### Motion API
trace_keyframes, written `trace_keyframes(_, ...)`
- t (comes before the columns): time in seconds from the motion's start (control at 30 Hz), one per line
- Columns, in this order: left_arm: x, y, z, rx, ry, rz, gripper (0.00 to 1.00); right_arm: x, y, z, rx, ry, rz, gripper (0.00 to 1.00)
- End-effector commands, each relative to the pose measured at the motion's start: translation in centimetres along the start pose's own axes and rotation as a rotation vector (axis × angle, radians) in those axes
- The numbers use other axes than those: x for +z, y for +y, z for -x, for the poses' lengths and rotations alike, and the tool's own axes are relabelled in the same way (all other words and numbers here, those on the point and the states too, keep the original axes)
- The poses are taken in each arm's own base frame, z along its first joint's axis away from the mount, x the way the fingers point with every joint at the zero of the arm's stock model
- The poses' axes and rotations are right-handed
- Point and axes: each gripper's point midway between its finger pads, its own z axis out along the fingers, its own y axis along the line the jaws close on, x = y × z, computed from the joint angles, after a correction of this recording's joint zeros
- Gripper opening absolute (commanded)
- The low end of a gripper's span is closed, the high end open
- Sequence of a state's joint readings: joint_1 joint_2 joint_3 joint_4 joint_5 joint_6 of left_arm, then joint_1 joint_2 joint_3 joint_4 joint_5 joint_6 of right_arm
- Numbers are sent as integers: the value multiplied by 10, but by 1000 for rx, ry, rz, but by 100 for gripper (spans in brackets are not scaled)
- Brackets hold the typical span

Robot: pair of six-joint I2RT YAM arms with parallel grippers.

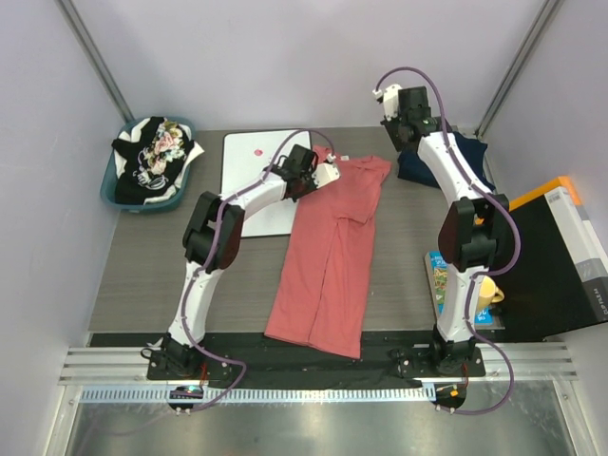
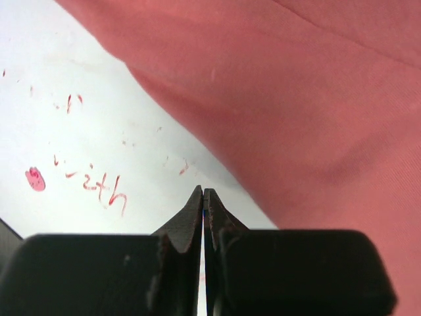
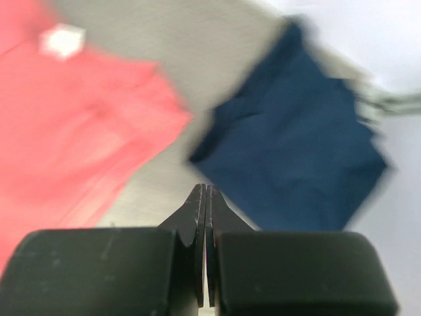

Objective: Fold and stack the t-shirts
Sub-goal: Rotate the tshirt 80 degrees

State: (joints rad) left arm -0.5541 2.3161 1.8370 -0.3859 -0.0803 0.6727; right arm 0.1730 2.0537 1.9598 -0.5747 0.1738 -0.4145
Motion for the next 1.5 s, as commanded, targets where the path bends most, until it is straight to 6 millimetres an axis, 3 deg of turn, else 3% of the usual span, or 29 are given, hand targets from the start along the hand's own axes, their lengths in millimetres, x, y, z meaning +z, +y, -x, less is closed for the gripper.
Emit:
trace_keyframes(0.0, -62, 25, 40, -31, -131, 14, 0, -32, 71, -25, -84, 46, 412, 1)
trace_keyframes(0.03, -69, 16, 47, -27, -174, -44, 0, -35, 89, -30, -86, 46, 516, 1)
trace_keyframes(0.07, -73, 10, 47, -27, -178, -69, 0, -31, 104, -48, -84, 105, 584, 1)
trace_keyframes(0.17, -80, 4, 44, -45, -174, -91, 0, -28, 125, -53, -60, 130, 700, 1)
trace_keyframes(0.43, -107, 19, 23, -65, -104, 20, 0, 13, 163, -37, -75, 87, 820, 1)
trace_keyframes(0.63, -142, 29, 9, -45, -62, 68, 0, 51, 185, -49, -118, 100, 820, 1)
trace_keyframes(0.87, -186, 37, -4, -14, -30, 120, 0, 85, 181, -64, -197, 111, 726, 1)
trace_keyframes(1.1, -210, 46, -14, -18, -3, 189, 0, 132, 164, -53, -360, 40, 521, 1)
trace_keyframes(1.13, -211, 46, -14, -20, -2, 192, 0, 143, 156, -43, -400, 6, 447, 1)
trace_keyframes(1.2, -213, 43, -18, -24, 3, 191, 0, 155, 159, -39, -437, -17, 398, 1)
trace_keyframes(1.33, -211, 38, -23, -36, 6, 182, 0, 181, 154, -5, -466, -145, 243, 1)
trace_keyframes(1.4, -211, 37, -22, -46, 1, 185, 0, 188, 141, 5, -484, -157, 107, 1)
trace_keyframes(1.47, -212, 36, -23, -55, 0, 184, 0, 188, 127, 32, -447, -237, -5, 1)
